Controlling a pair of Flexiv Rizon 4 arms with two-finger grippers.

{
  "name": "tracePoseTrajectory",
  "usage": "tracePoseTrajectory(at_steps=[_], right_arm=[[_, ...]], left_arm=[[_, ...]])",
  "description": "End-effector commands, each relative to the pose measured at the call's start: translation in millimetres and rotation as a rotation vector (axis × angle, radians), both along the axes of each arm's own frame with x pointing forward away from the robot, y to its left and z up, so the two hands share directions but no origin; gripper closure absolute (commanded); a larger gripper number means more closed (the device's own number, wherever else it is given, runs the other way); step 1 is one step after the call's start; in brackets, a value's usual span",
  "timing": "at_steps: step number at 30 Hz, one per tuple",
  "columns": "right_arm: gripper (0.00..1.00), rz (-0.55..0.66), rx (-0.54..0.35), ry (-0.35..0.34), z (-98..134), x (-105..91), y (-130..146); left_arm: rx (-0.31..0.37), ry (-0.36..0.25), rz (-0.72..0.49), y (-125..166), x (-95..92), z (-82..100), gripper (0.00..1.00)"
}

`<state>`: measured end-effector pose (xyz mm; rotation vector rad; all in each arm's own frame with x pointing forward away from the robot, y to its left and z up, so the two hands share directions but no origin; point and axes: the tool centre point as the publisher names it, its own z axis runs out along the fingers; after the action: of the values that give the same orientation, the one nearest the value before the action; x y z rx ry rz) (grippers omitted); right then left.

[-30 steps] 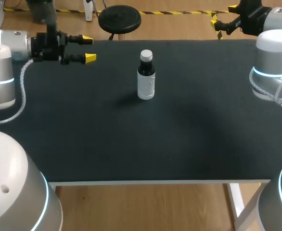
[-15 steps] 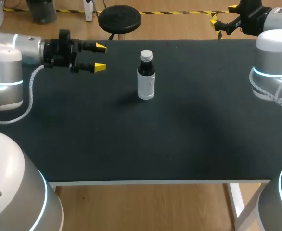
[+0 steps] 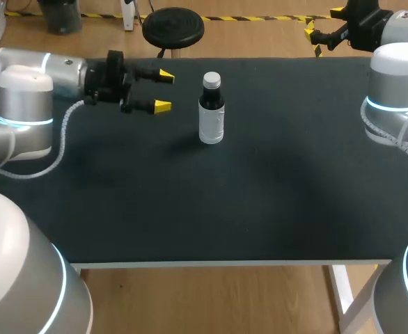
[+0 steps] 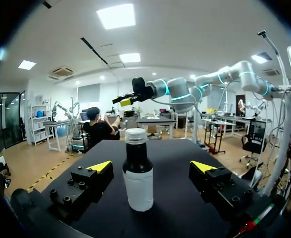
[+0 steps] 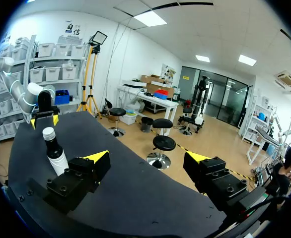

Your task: Unscrew the bottle cap

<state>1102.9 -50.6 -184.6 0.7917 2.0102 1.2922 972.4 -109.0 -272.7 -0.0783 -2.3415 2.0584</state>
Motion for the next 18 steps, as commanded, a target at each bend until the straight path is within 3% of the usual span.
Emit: tracePoseTrajectory(at_steps=[1,18], right_arm=[[0.00,0.000,0.000,0.001,0,0.4,0],[0.00,0.000,0.000,0.001,0,0.4,0]], left_arm=[[0.001,0.005,-0.023,-12,5.6,-4.2,0.00],[-0.028,0.038,-0.043,-41,8.8,-13.2,0.00]])
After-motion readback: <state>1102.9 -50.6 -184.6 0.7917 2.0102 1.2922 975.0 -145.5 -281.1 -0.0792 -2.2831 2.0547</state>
